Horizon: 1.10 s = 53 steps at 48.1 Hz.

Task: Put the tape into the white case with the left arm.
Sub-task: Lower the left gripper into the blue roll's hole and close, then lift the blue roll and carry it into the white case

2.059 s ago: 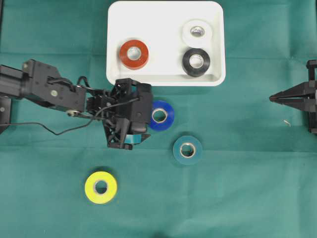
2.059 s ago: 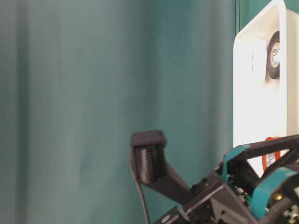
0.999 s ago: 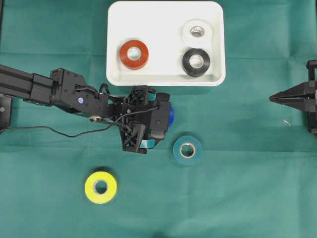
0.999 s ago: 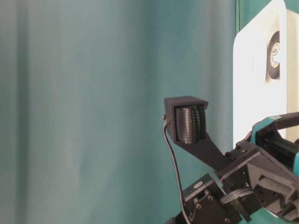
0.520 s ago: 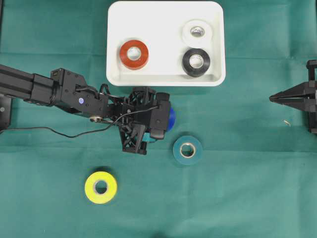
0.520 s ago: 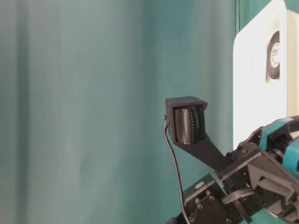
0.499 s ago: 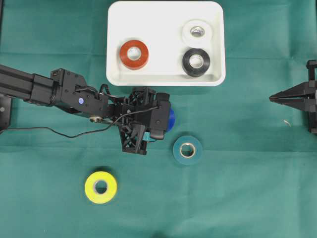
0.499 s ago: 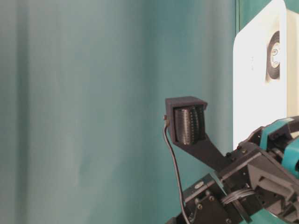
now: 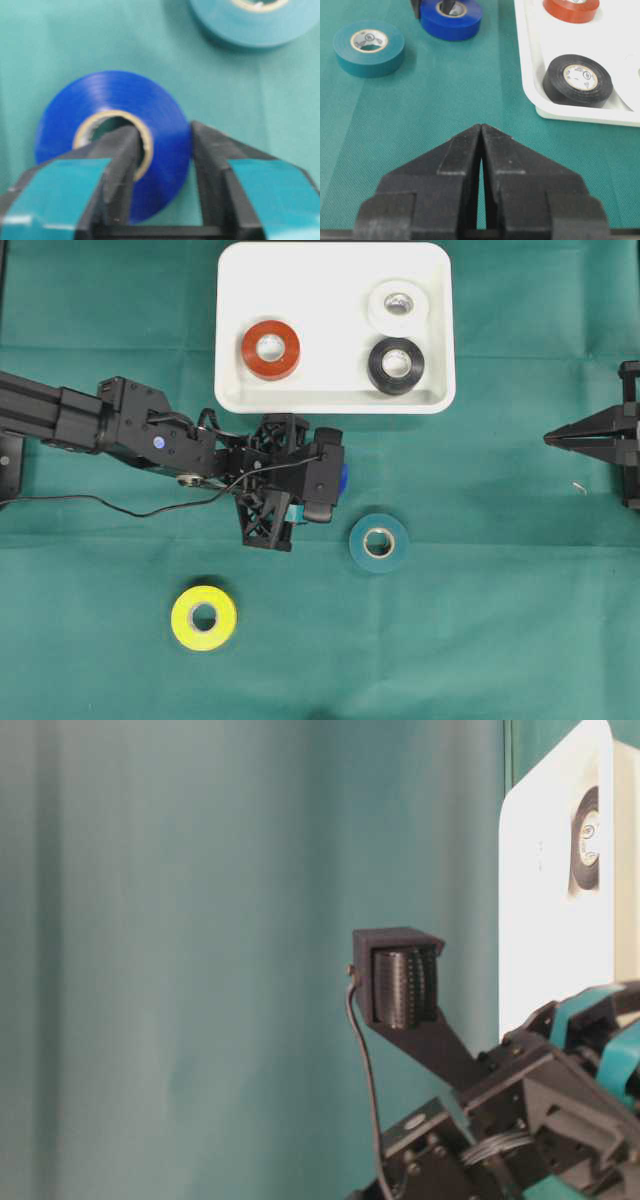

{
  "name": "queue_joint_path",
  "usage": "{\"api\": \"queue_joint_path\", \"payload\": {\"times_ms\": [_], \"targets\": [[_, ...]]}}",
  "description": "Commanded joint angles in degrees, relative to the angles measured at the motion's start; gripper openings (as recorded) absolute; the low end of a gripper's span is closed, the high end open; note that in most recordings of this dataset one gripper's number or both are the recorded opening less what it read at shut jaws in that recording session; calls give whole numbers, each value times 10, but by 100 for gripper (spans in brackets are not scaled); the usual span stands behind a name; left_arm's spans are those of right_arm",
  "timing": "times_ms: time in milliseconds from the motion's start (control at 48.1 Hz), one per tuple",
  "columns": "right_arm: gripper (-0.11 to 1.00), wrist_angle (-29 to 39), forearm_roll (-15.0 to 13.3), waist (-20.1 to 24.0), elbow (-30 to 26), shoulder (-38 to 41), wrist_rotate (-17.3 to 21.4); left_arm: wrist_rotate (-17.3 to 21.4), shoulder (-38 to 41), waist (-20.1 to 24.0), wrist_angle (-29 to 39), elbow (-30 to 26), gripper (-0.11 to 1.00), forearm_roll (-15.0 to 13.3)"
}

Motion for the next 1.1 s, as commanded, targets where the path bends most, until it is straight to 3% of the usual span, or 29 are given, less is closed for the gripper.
{"api": "queue_joint_path", "payload": {"times_ms": [0, 250, 458, 1082], "targets": [[-9, -5, -1, -1, -6, 4, 0, 1, -47, -6, 11, -6, 30, 1], [-9, -5, -1, 0, -6, 4, 0, 4, -94, -7, 63, -6, 27, 1], [-9, -5, -1, -1, -6, 4, 0, 11, -99, 3, 68, -7, 27, 2], [-9, -6, -1, -1, -6, 4, 0, 120, -75, 148, 68, -53, 27, 2]]}}
